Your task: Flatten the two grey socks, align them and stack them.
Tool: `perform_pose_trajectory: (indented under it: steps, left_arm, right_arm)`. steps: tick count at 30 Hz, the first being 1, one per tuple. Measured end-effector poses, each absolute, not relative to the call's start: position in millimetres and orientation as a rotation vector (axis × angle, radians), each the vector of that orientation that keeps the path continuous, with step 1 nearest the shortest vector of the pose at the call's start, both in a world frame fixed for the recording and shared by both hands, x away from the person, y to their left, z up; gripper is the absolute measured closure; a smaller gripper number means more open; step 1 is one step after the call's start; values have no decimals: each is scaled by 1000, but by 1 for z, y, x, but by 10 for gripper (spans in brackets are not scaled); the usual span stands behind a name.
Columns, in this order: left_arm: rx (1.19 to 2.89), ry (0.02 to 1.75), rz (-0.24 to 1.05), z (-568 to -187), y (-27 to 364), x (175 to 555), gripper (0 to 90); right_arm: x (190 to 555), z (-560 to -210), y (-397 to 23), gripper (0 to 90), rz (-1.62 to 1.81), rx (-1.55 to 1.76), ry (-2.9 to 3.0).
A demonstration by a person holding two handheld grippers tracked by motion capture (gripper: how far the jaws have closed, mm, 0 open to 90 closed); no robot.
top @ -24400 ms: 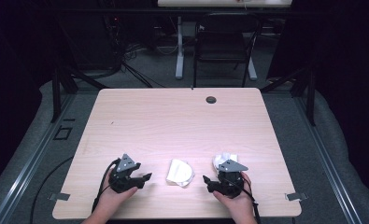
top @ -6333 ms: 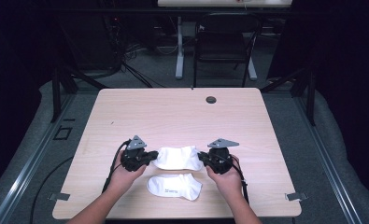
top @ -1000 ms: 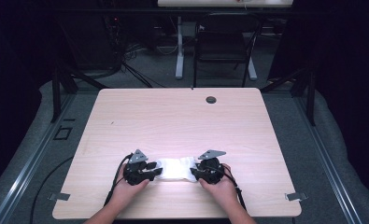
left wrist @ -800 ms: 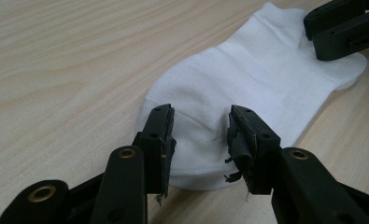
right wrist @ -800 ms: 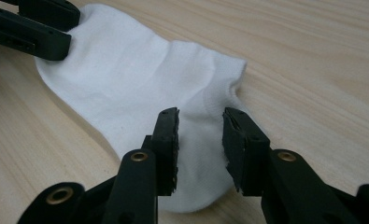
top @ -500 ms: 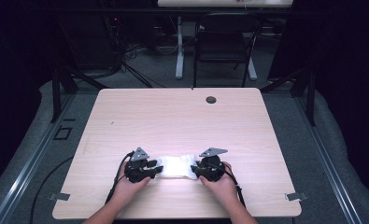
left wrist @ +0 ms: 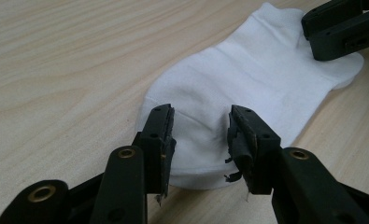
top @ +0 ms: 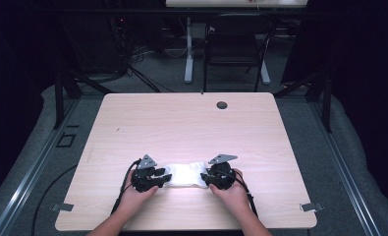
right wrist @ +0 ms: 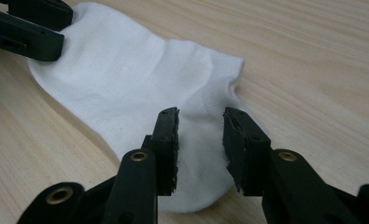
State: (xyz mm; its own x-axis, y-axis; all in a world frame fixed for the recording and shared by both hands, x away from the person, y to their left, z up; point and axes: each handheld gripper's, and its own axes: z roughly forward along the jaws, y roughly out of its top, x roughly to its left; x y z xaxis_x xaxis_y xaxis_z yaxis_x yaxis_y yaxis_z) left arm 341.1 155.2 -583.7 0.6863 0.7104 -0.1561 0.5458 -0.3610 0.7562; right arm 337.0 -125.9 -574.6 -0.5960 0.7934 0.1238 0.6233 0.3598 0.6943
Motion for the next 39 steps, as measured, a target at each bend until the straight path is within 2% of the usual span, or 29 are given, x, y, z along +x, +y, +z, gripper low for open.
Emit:
perform_pose_trajectory:
  steps: [14,23,39]
  left_arm:
    - [2045,949,258,-572,156,335,536]
    - [2027,942,266,-557,164,329,501]
    - [2002,963,291,-541,194,308,493]
  right_arm:
    - [332,-565,-127,629,1068,1252,2378]
    - [323,-550,-132,574,1087,1210,2351]
    - [286,-531,-150,568,1118,1192,2307]
